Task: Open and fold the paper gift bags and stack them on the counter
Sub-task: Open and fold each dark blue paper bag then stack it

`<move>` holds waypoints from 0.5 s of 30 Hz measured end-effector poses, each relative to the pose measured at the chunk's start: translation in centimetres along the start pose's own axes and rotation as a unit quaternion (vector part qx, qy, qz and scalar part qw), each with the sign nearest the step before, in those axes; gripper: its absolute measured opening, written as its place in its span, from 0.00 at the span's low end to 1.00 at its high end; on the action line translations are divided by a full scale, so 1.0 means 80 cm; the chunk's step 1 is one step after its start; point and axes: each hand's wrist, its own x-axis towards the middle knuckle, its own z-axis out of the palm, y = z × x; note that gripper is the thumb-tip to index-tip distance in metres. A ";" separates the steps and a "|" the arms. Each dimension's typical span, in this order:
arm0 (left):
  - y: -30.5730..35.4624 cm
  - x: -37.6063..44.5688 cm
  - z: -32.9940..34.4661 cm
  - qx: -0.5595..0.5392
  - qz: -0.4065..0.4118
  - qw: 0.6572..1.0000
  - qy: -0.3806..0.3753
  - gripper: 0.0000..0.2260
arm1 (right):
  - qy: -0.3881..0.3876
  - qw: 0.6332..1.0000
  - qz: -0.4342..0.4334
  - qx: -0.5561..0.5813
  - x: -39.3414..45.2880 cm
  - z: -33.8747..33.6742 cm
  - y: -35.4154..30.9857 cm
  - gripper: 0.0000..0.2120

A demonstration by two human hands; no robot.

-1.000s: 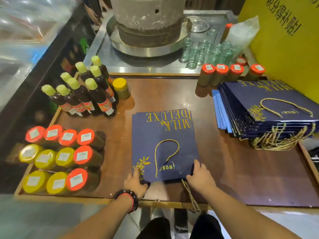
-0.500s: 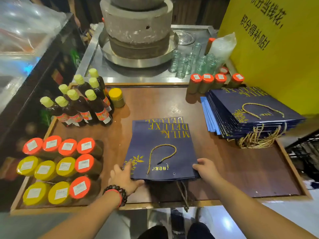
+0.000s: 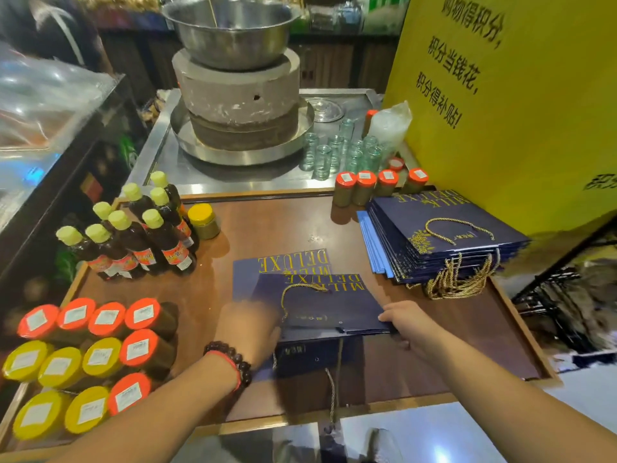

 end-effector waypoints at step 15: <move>0.203 0.033 -0.097 -0.001 0.069 0.997 0.021 0.15 | -0.038 0.920 -0.229 -0.315 -0.037 -0.174 -0.068 0.16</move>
